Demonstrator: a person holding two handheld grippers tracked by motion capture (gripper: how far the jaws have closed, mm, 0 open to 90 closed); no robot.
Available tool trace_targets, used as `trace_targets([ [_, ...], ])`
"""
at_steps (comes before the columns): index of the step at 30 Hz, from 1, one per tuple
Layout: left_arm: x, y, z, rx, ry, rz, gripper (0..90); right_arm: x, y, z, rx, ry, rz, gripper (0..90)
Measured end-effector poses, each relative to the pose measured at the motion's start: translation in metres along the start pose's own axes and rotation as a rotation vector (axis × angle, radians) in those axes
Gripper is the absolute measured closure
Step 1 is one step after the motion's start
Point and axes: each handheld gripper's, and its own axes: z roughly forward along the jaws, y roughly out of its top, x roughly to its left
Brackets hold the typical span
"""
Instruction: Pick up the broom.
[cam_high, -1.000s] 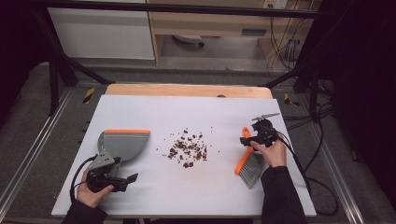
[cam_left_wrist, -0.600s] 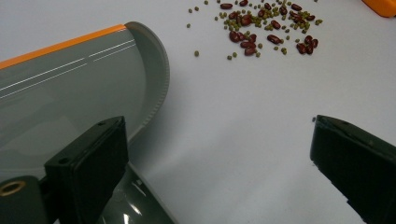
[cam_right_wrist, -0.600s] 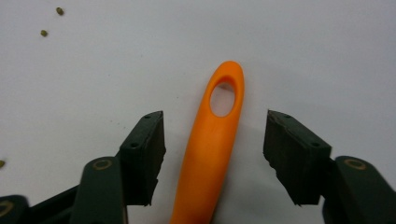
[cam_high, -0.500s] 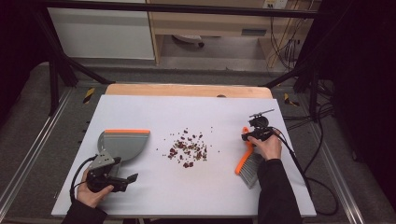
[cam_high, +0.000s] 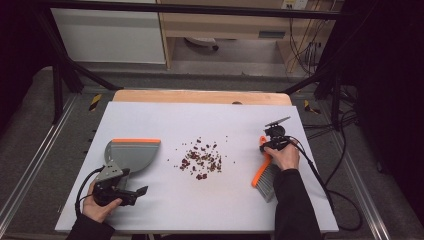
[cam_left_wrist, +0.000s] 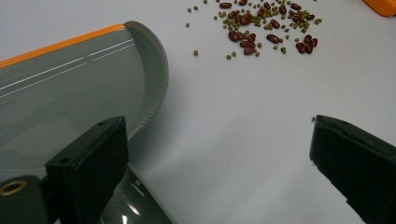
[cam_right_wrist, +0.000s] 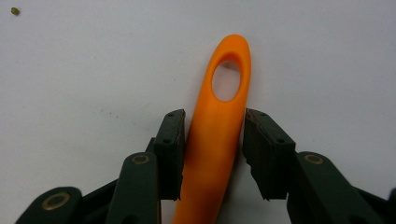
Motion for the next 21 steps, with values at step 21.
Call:
trace_targets([
  [21,-0.0005,0.0001,-0.0002,-0.002,-0.001,0.003,4.7,0.0053,0.0013,-0.0097,-0.025,-0.010,0.080,66.5],
])
